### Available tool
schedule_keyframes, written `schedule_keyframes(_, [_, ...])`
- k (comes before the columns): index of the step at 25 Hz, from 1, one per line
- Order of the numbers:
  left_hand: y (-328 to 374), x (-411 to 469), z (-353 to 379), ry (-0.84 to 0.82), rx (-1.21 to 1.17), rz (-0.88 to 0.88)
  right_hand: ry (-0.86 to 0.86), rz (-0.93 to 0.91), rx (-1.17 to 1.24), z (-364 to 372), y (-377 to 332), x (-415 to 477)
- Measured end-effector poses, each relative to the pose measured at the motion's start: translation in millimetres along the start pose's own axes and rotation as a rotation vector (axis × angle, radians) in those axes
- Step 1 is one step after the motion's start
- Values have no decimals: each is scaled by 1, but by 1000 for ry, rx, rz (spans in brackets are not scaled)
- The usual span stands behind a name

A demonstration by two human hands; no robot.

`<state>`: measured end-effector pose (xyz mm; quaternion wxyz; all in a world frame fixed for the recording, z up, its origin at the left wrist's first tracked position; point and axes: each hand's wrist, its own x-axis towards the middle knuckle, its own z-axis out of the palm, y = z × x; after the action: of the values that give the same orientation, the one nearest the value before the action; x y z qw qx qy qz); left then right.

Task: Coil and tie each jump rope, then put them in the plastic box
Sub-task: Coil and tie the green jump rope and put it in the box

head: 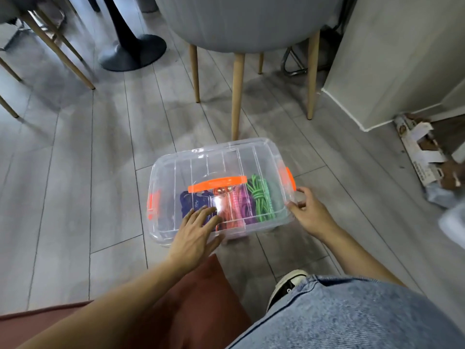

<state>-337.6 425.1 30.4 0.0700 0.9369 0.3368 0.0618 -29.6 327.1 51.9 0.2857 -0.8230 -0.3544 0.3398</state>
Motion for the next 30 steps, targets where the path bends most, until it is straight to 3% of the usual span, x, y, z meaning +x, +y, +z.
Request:
schedule_keyframes(8, [9, 0, 16, -149, -4, 38, 34, 107, 76, 9, 18, 11])
schedule_keyframes(16, [79, 55, 20, -198, -59, 168, 283, 221, 82, -42, 64, -20])
schedule_keyframes(20, [124, 73, 21, -294, 51, -173, 424, 371, 133, -80, 114, -49])
schedule_keyframes(27, [178, 105, 36, -399, 46, 168, 394, 711, -36, -132, 179, -99])
schedule_keyframes(30, [213, 119, 42, -418, 76, 286, 268, 783, -124, -166, 195, -124])
